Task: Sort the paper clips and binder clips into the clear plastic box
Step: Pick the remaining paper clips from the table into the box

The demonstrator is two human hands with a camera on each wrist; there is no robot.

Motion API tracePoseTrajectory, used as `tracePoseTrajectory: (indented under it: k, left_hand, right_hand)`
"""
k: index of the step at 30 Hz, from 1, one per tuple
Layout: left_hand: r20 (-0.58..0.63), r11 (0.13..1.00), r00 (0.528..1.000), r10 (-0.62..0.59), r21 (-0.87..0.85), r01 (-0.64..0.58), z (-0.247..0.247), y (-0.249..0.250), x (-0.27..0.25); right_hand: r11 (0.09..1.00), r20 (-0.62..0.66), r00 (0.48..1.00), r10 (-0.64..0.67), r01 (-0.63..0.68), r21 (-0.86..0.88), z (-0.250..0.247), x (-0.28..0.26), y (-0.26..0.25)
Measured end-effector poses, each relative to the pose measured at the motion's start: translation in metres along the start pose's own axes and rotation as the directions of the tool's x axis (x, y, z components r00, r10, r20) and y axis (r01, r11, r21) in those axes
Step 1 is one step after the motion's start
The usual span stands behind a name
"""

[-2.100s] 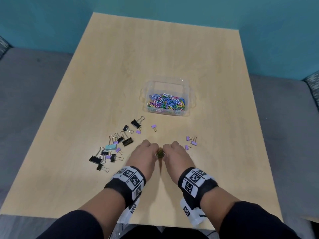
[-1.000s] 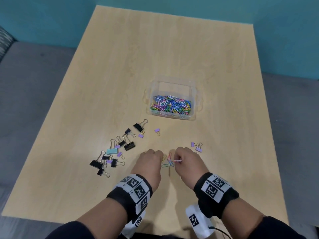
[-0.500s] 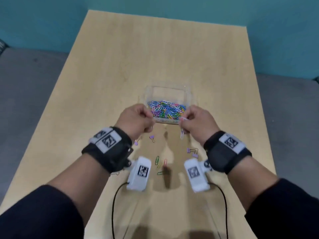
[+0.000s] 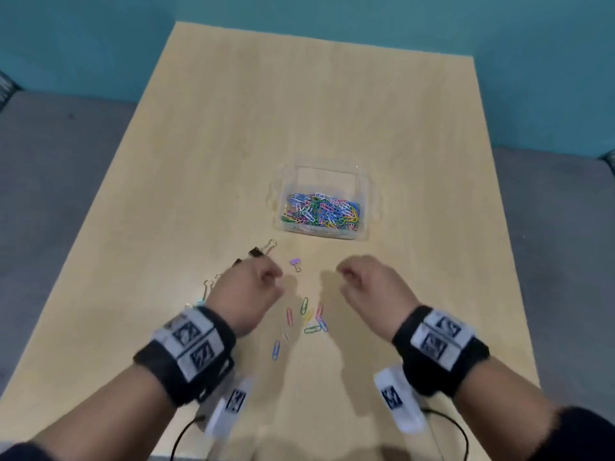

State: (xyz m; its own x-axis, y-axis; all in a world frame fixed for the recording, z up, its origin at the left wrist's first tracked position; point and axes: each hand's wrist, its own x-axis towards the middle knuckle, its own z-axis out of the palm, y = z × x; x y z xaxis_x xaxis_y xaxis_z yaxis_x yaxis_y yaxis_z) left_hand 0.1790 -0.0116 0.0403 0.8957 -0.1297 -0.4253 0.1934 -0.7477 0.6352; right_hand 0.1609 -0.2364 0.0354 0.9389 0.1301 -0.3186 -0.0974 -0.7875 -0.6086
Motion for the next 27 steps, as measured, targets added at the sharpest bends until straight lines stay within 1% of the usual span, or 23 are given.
tracePoseTrajectory:
  k: [1,3,5,8,11,14,16,23,25,27]
  left_hand:
    - [0.064,0.996,0.998,-0.019,0.093,0.013,0.009,-0.01,-0.014]
    - [0.153,0.981,0.988,-0.032,0.193,0.002,0.025,-0.026,-0.038]
    - [0.19,0.965,0.982,0.003,0.257,-0.052,0.037,-0.035,-0.051]
    - [0.181,0.935,0.98,0.08,0.327,-0.137,0.046,-0.039,-0.052]
    - [0.164,0.924,0.977,0.137,0.334,-0.186,0.052,-0.037,-0.042]
    - [0.114,0.92,0.978,0.176,0.335,-0.205,0.057,-0.033,-0.031]
    - [0.087,0.924,0.977,0.196,0.317,-0.214,0.06,-0.031,-0.027]
    - [0.005,0.935,0.979,0.204,0.294,-0.197,0.067,-0.032,-0.026]
    - [-0.027,0.953,0.984,0.176,0.253,-0.164,0.067,-0.033,-0.029]
    - [-0.085,0.98,0.99,0.111,0.177,-0.095,0.066,-0.033,-0.035]
  right_hand:
    - [0.998,0.078,0.997,-0.022,0.027,-0.058,0.012,-0.013,0.005]
    - [0.987,0.19,0.981,-0.046,0.074,-0.146,0.03,-0.034,0.011]
    - [0.973,0.223,0.972,-0.068,0.115,-0.202,0.043,-0.044,0.011]
    - [0.974,0.145,0.988,-0.054,0.084,-0.21,0.055,-0.043,0.006]
    - [0.975,0.082,0.996,-0.024,0.042,-0.217,0.066,-0.034,-0.001]
    - [0.972,0.036,0.999,-0.035,0.042,-0.23,0.074,-0.027,-0.008]
    - [0.969,0.036,0.999,-0.04,0.048,-0.241,0.077,-0.026,-0.01]
    - [0.968,0.055,0.997,-0.061,0.073,-0.242,0.075,-0.026,-0.013]
    - [0.979,0.023,0.999,-0.024,0.028,-0.2,0.071,-0.03,-0.012]
    - [0.987,-0.023,0.998,0.055,-0.058,-0.153,0.068,-0.037,-0.008]
